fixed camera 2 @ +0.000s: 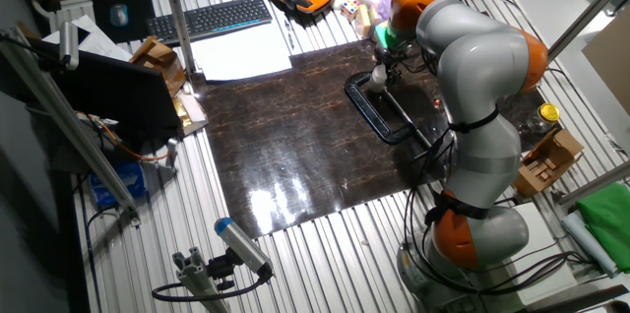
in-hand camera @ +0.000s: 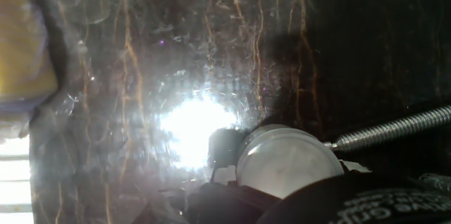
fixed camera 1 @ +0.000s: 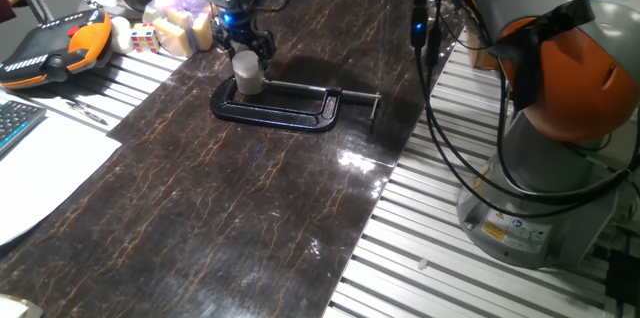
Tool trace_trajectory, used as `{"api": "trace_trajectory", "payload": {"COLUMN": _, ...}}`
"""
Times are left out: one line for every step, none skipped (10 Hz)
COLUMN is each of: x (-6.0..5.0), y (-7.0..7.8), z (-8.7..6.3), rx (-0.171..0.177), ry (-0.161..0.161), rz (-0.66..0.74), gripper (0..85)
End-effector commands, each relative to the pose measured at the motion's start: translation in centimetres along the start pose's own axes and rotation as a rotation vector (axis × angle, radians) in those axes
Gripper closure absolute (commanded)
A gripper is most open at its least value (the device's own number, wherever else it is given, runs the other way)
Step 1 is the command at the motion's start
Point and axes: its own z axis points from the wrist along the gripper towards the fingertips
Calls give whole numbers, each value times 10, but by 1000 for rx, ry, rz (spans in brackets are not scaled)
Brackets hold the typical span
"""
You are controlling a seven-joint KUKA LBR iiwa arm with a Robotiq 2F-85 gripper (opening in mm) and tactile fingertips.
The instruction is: Screw the lid onto the jar
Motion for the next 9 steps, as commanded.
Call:
{"api": "trace_trajectory", "payload": {"x": 0, "y": 0, "z": 0, "rx": 4, "ry": 1, "rz": -36, "gripper": 0}}
{"api": "trace_trajectory", "payload": {"x": 0, "y": 1, "z": 0, "rx": -1, "ry": -1, "rz": -129, "gripper": 0}}
{"api": "trace_trajectory", "payload": {"x": 0, "y": 1, "z": 0, "rx": -16, "ry": 3, "rz": -278, "gripper": 0}}
{"api": "trace_trajectory", "payload": {"x": 0, "y": 1, "z": -1, "rx": -27, "ry": -4, "rz": -510, "gripper": 0}}
{"api": "trace_trajectory", "payload": {"x": 0, "y": 1, "z": -2, "rx": -32, "ry": 3, "rz": -701, "gripper": 0}}
{"api": "trace_trajectory", "payload": {"x": 1, "y": 1, "z": -1, "rx": -47, "ry": 23, "rz": -873, "gripper": 0}}
{"api": "trace_trajectory", "payload": {"x": 2, "y": 1, "z": -1, "rx": -42, "ry": 20, "rz": -1065, "gripper": 0}}
{"api": "trace_trajectory", "payload": {"x": 1, "y": 1, "z": -2, "rx": -29, "ry": 7, "rz": -1228, "gripper": 0}}
{"api": "trace_trajectory", "payload": {"x": 2, "y": 2, "z": -4, "rx": -17, "ry": -1, "rz": -1365, "gripper": 0}}
